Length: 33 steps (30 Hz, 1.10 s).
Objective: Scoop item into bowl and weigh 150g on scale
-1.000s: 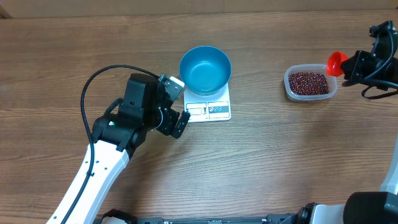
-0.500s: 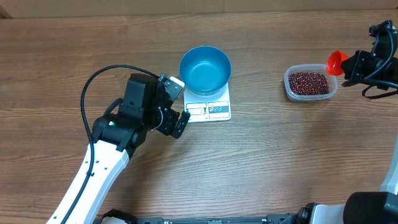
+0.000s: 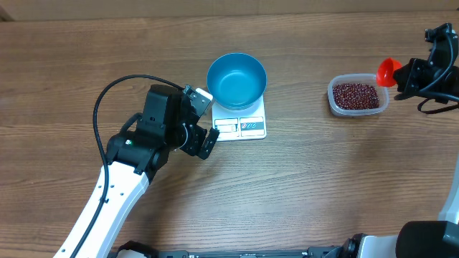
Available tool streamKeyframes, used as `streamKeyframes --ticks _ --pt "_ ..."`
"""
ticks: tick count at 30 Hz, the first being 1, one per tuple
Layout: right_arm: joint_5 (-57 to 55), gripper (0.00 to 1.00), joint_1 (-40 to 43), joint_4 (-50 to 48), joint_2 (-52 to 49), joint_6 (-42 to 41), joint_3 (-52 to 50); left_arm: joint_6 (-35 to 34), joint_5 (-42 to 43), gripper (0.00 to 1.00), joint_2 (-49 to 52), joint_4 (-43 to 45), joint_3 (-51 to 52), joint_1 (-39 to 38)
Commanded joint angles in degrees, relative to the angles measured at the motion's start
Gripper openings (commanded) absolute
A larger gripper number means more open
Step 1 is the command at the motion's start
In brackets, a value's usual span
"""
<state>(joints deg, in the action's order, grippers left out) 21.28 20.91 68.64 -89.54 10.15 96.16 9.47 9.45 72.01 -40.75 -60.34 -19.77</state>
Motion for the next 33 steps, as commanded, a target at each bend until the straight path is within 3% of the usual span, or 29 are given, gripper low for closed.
streamKeyframes --ticks 1,33 --pt "0.85 0.04 -0.28 -0.17 -0.02 0.7 1.68 1.25 0.61 1.0 -0.44 0.09 0.15 0.24" --pt "0.9 0.04 -0.28 0.2 -0.57 4.11 1.57 1.25 0.63 1.0 -0.44 0.07 0.15 0.24"
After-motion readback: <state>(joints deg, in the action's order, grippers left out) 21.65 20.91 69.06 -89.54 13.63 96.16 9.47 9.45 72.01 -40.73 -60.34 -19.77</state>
